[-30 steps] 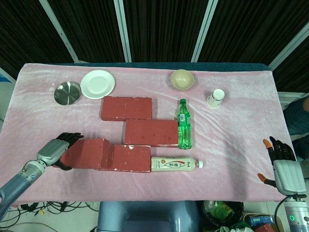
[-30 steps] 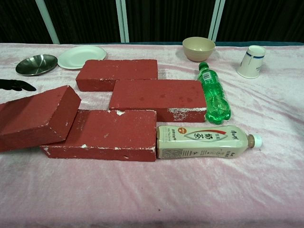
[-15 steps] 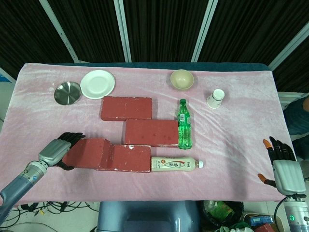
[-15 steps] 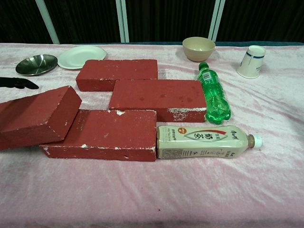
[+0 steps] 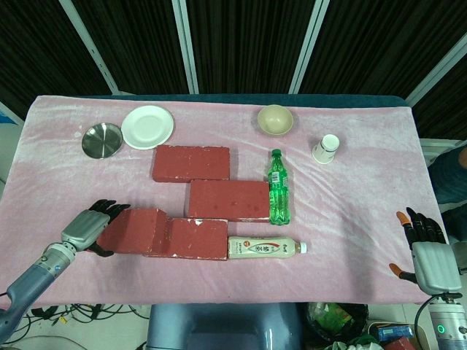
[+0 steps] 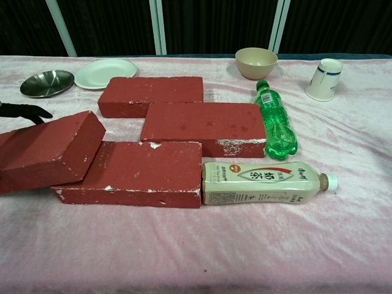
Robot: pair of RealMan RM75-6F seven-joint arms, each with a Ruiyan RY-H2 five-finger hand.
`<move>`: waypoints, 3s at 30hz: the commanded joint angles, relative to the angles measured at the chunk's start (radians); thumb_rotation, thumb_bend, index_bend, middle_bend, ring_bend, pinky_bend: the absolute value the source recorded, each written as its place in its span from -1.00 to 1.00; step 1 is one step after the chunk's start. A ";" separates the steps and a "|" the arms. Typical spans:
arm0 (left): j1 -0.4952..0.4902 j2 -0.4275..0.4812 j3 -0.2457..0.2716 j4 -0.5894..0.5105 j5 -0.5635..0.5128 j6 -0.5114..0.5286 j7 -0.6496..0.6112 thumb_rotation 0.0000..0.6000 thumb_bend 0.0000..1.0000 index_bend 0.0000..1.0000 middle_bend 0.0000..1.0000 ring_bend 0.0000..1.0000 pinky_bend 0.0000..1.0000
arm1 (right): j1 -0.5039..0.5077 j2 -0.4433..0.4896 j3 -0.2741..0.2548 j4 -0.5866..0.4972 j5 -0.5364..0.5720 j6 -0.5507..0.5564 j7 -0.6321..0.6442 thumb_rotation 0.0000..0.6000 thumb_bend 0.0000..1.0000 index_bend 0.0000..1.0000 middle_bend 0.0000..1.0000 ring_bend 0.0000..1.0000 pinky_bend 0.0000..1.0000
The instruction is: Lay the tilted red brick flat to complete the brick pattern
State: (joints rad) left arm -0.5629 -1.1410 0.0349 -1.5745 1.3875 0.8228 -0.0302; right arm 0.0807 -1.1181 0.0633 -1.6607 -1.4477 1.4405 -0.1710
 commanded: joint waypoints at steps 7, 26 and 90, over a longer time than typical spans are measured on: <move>-0.003 -0.021 -0.016 0.010 -0.026 0.013 0.038 1.00 -0.71 -0.62 -0.50 -1.00 -1.00 | 0.001 0.007 -0.001 -0.012 0.010 -0.009 0.003 1.00 -0.92 -1.00 -1.00 -1.00 -0.84; -0.158 0.202 -0.157 -0.119 -0.201 -0.136 0.062 1.00 -0.53 -0.52 -0.46 -1.00 -1.00 | 0.000 0.011 -0.003 -0.021 0.016 -0.014 0.004 1.00 -0.92 -1.00 -1.00 -1.00 -0.84; -0.593 -0.191 0.037 -0.015 -1.064 0.025 0.720 1.00 -0.51 -0.44 -0.40 -1.00 -1.00 | 0.002 0.017 0.000 -0.025 0.031 -0.022 0.023 1.00 -0.92 -1.00 -1.00 -1.00 -0.84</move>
State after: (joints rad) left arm -1.1559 -1.3310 0.0725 -1.5895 0.3236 0.8488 0.6891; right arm 0.0829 -1.1014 0.0636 -1.6854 -1.4162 1.4181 -0.1481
